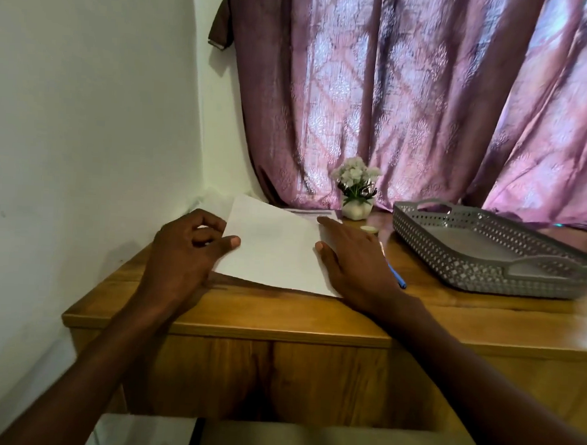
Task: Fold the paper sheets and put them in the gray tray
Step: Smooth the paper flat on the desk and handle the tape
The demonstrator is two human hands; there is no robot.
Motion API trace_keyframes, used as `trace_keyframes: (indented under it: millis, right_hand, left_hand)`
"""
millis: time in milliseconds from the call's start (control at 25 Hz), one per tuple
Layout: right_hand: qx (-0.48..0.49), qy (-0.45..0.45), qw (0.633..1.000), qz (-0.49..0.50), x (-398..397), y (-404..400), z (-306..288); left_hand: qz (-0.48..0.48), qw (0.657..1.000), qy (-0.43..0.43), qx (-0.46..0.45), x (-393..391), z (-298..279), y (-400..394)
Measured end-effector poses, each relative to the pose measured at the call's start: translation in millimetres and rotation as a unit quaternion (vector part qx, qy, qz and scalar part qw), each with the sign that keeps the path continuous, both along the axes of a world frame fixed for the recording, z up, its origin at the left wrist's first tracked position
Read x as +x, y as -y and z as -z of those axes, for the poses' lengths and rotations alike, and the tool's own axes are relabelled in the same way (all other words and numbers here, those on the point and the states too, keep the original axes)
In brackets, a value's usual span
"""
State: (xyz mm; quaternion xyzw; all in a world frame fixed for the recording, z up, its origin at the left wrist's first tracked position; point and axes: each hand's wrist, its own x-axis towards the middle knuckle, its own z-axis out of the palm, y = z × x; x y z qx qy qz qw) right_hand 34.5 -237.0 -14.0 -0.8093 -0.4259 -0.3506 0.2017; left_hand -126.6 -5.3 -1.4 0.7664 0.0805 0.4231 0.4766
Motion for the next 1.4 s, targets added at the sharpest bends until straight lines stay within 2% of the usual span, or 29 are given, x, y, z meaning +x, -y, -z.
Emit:
trace_keyframes:
  millis: [120,240,520,640,800,920,1040,1200,1400]
  right_hand:
    - [0.078,0.076,0.994,0.005,7,2,-5]
    - [0.177,0.078,0.980,-0.036,17,10,-26]
    - [0.387,-0.073,0.917,-0.059,64,63,-115]
    - [0.399,-0.091,0.912,-0.020,91,91,-144]
    - [0.405,-0.157,0.899,0.048,132,141,-146]
    - [0.345,-0.250,0.897,0.115,160,177,-131]
    - [0.219,-0.328,0.910,0.128,173,200,-110]
    - [0.059,-0.380,0.912,0.142,183,218,-93]
    - [-0.104,-0.418,0.878,0.208,192,219,-84]
  left_hand:
    - [-0.034,0.996,0.074,-0.035,-1,-2,9]
    - [-0.041,0.992,0.116,-0.017,15,-22,17]
    - [0.059,0.981,0.180,0.035,103,-150,60]
    - [0.115,0.977,0.180,0.002,160,-197,82]
    - [0.112,0.984,0.130,-0.051,241,-207,125]
    - [0.072,0.987,0.082,-0.119,295,-187,161]
    - [0.078,0.991,0.030,-0.106,336,-154,186]
    - [0.094,0.994,-0.041,-0.046,368,-106,204]
    - [0.073,0.980,-0.110,0.146,374,-71,210]
